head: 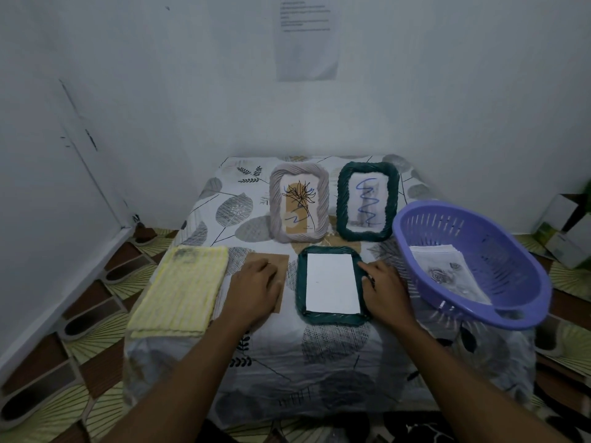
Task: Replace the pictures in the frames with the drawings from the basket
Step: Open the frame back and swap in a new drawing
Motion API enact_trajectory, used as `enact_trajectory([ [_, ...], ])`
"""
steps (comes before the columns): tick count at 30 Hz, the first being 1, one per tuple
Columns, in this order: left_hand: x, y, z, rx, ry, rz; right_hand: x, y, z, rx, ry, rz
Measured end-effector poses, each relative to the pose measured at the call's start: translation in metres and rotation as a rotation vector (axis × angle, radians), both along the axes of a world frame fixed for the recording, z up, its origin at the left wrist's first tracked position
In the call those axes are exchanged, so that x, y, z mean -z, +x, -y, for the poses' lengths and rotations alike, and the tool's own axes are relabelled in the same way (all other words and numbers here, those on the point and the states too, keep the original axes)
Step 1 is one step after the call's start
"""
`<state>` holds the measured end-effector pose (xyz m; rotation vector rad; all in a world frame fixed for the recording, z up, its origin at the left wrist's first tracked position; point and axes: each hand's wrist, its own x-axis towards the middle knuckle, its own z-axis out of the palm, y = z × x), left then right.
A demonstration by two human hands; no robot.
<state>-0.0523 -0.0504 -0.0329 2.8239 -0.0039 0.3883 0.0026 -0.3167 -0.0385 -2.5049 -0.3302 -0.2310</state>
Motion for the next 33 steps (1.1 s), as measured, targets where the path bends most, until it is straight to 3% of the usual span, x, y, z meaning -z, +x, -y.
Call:
enact_trajectory([
  [4,-0.008,0.010,0.027,0.037,0.058,0.019,0.000,0.000,0.000,0.003,0.013,-0.001],
  [9,-0.007,0.020,0.067,-0.023,-0.073,-0.112,0.000,-0.001,0.001,-0.005,0.019,-0.003],
  [23,-0.005,0.024,0.074,-0.116,-0.343,0.111,-0.001,-0.001,0.002,-0.006,0.047,-0.019],
  [30,-0.028,0.022,0.071,-0.012,-0.967,0.097,-0.020,0.001,-0.003,-0.017,0.250,-0.009],
  [33,-0.038,0.023,0.074,0.002,-1.103,0.081,-0.042,0.001,-0.012,-0.035,0.461,-0.039],
])
